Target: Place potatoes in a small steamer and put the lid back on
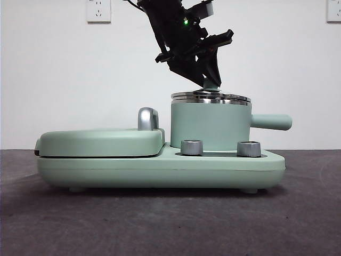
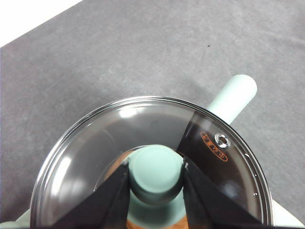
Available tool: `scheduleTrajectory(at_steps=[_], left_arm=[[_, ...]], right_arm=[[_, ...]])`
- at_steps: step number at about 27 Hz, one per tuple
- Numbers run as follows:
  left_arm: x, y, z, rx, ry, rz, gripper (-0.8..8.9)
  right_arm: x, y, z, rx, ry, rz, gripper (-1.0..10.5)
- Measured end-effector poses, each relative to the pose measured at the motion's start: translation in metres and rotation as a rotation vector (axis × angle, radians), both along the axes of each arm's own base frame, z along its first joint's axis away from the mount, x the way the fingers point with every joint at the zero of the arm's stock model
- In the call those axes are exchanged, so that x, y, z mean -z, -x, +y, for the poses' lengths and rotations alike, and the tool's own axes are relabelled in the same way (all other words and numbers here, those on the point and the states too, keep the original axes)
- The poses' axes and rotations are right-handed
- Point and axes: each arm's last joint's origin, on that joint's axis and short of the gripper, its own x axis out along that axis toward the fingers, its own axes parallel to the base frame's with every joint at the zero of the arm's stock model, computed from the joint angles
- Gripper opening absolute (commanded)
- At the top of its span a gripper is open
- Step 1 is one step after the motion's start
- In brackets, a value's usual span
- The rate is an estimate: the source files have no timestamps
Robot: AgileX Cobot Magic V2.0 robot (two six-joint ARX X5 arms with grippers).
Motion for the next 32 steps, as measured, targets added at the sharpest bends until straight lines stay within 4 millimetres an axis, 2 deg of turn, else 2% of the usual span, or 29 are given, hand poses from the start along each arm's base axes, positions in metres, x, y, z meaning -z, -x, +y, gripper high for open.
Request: scheduleTrajectory(at_steps=[29, 31, 32], left_arm=[[-0.0017, 0.0009, 0.0023, -0.029, -0.006, 0.008, 0.14], [-0.0011, 0.0013, 0.0025, -0.034, -0.006, 0.019, 0.35], [-0.0015, 0.0015, 0.0027, -0.034, -0.006, 0.020, 0.95]], right_arm=[[0.0000, 0.0000, -0.0001, 0.007, -0.004, 0.003, 4.3], [0.0000, 0.0000, -0.0001, 0.009, -0.006, 0.004, 4.3], [0.0000, 0.0000, -0.0001, 0.009, -0.006, 0.004, 4.3]])
